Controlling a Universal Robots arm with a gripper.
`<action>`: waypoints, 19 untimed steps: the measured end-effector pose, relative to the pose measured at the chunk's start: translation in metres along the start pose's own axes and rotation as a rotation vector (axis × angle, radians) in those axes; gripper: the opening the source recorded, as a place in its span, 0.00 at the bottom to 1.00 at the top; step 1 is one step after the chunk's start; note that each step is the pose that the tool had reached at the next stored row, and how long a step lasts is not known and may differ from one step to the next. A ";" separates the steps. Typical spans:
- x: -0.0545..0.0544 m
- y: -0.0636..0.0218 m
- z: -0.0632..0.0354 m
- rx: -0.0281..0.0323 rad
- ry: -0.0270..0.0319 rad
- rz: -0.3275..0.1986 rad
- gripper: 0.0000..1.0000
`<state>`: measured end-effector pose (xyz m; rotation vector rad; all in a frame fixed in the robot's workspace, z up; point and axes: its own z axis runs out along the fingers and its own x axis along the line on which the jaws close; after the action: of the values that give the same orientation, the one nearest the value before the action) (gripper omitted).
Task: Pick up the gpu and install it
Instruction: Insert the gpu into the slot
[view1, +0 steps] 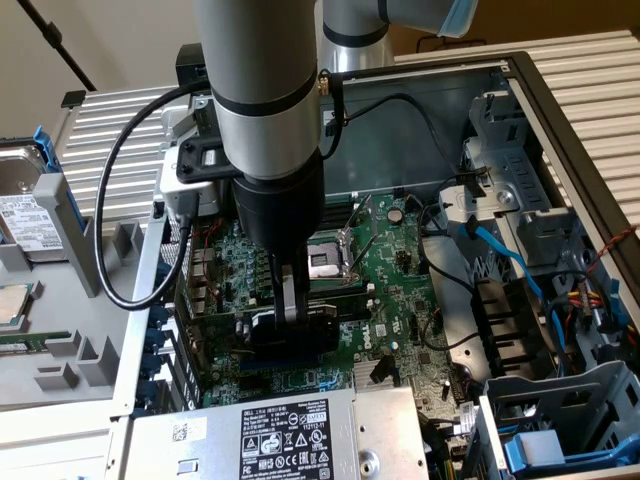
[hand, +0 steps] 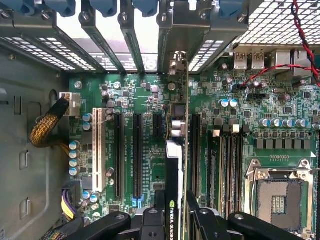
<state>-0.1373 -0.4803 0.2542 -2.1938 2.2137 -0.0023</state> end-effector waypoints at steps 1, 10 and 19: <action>0.000 0.0000 0.0001 0.0000 -0.0001 -0.001 0.27; 0.001 0.0000 -0.0001 -0.0002 -0.0001 -0.012 0.27; 0.001 0.0000 0.0000 -0.0003 -0.0001 -0.013 0.27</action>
<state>-0.1373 -0.4811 0.2542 -2.2085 2.1993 -0.0021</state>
